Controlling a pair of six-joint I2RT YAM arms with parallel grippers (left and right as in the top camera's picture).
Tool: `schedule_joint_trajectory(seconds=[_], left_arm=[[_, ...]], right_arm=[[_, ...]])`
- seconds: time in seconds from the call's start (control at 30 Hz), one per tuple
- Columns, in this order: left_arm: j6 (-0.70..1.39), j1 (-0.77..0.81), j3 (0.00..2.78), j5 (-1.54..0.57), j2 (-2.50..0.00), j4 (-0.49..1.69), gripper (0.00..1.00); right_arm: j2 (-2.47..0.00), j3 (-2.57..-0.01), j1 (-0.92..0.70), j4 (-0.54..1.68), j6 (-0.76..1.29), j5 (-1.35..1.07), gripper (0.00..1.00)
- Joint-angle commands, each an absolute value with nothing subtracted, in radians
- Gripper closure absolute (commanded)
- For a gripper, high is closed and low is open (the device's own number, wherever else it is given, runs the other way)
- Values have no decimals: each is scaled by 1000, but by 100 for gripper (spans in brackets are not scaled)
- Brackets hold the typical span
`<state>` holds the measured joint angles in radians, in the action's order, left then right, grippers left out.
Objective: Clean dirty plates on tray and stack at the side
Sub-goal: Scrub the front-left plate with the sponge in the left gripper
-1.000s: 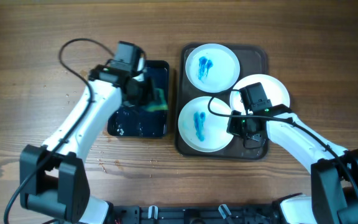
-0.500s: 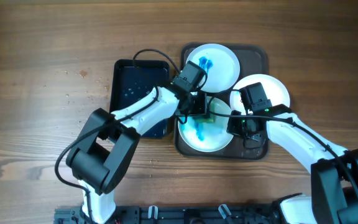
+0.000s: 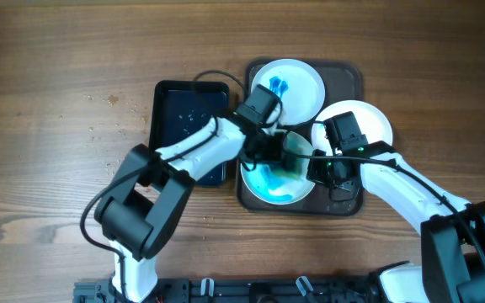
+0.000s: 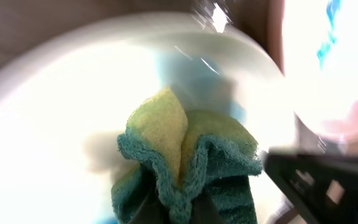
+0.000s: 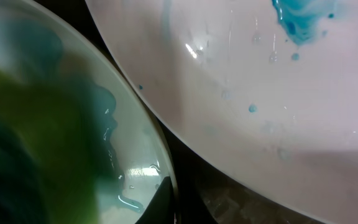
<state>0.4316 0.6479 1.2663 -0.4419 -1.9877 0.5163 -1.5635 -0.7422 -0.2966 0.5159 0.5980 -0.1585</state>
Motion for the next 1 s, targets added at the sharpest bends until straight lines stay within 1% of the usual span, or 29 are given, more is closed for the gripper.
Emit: schedule_joint_trajectory(seconds=[0.0, 0.03, 0.1, 0.2, 0.23, 0.3, 0.37, 0.43, 0.47, 0.57, 0.63, 0.7, 0.73, 0.87, 0.97], left_arm=[[416, 696, 1248, -601, -2012, 567, 96], [420, 692, 1248, -564, -2011, 617, 96], [427, 672, 1248, -400, -2011, 729, 96], [499, 640, 1248, -68, -2008, 855, 96], [537, 630, 1248, 52, -2007, 884, 96], [586, 615, 1248, 225, -1998, 907, 96], [596, 606, 1251, 354, -1974, 882, 96], [596, 606, 1251, 336, -1971, 815, 96], [589, 607, 1251, 287, -1971, 787, 96], [547, 607, 1251, 12, -1971, 700, 96], [499, 612, 1243, -362, -1975, 597, 96], [501, 628, 1232, -505, -1979, 526, 96], [503, 651, 1221, -544, -1979, 476, 96], [502, 731, 1208, -545, -1985, 376, 96], [511, 761, 1208, -473, -1992, 320, 96]], right_arm=[[-1578, -741, -289, 524, 602, -104, 96], [-1578, -741, -289, 526, 602, -104, 96], [-1578, -741, -289, 527, 602, -104, 96], [-1578, -741, -289, 527, 602, -104, 96], [-1578, -741, -289, 527, 602, -104, 96], [-1578, -741, -289, 527, 602, -103, 96], [-1578, -741, -289, 527, 601, -103, 96], [-1578, -741, -289, 527, 600, -103, 96], [-1578, -741, -289, 527, 593, -103, 96], [-1578, -741, -289, 528, 575, -103, 96], [-1578, -741, -289, 528, 575, -103, 96], [-1578, -741, -289, 528, 575, -103, 96], [-1578, -741, -289, 528, 575, -104, 96], [-1578, -741, -289, 531, 575, -103, 96], [-1578, -741, -289, 532, 575, -104, 96]])
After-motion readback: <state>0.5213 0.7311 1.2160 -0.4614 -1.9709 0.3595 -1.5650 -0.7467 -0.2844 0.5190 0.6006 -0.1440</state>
